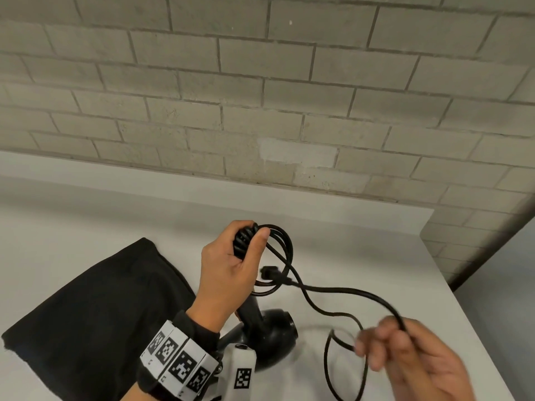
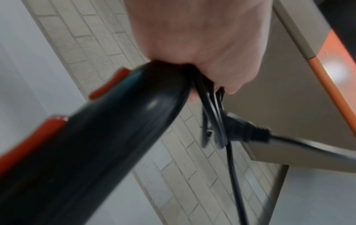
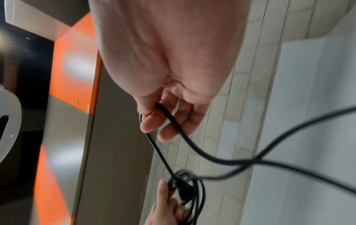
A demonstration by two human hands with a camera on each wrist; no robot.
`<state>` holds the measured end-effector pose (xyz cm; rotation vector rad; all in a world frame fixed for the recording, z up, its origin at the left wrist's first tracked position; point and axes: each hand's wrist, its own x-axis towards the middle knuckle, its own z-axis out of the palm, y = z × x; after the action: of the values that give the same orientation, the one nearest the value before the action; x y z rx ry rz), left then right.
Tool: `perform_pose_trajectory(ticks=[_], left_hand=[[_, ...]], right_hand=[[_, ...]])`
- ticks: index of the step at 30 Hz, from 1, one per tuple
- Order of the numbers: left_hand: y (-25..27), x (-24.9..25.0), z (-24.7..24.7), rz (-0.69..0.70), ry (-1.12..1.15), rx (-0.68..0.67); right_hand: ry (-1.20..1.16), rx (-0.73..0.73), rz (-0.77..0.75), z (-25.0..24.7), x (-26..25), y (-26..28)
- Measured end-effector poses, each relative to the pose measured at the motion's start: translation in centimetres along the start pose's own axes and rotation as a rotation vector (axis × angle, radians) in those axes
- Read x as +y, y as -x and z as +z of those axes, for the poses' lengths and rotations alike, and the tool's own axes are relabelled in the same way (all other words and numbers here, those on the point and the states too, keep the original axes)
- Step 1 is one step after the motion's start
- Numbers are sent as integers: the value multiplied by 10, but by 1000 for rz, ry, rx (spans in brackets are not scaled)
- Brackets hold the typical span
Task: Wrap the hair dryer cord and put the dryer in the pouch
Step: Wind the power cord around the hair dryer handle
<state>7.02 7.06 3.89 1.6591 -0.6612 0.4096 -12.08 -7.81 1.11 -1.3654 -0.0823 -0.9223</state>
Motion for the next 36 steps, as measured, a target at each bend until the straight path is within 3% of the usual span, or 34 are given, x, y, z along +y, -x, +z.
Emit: perform_pose_trajectory(ticks=[2,4,6,8,9,12,15,17,19,23,24,27,29,32,36], left_hand=[[-1,-1,0,-57,80,-11],[0,0,-1,-94,161,-24],[0,2,-3,-104,202,-24],[-1,2,-4,-107,221,-23],[-1,2,-5,-106,222,-25],[-1,2,-4,-112,266,-58],[0,3,-5,-111,301,-109],[1,5,-6,-116,312,-129],[3,6,-7,-116,312,-141],[5,8,-7,-110,304,-161],[6,9,-7,-103,297,-166],[8,11,-8,-79,274,-170],[9,12,-9,-65,262,-166],[10,12,-9,-67,263,-168],[11,12,-9,-47,275,-183]], right_hand=[[-164,-11,-24,-26,-1,1],[-465,-76,93,-56,1,0],[-578,90,268,-75,-2,10],[-336,265,249,-98,3,12],[-159,242,201,-106,9,11],[19,252,295,-120,28,36],[388,81,359,-91,20,29],[764,165,331,-67,19,21],[971,173,258,-37,17,12],[942,119,25,16,7,-7],[912,34,57,28,7,-10],[820,-293,360,56,8,-16],[821,-403,374,61,8,-18],[1004,-376,217,60,4,-22],[1130,-287,-113,51,-5,-31]])
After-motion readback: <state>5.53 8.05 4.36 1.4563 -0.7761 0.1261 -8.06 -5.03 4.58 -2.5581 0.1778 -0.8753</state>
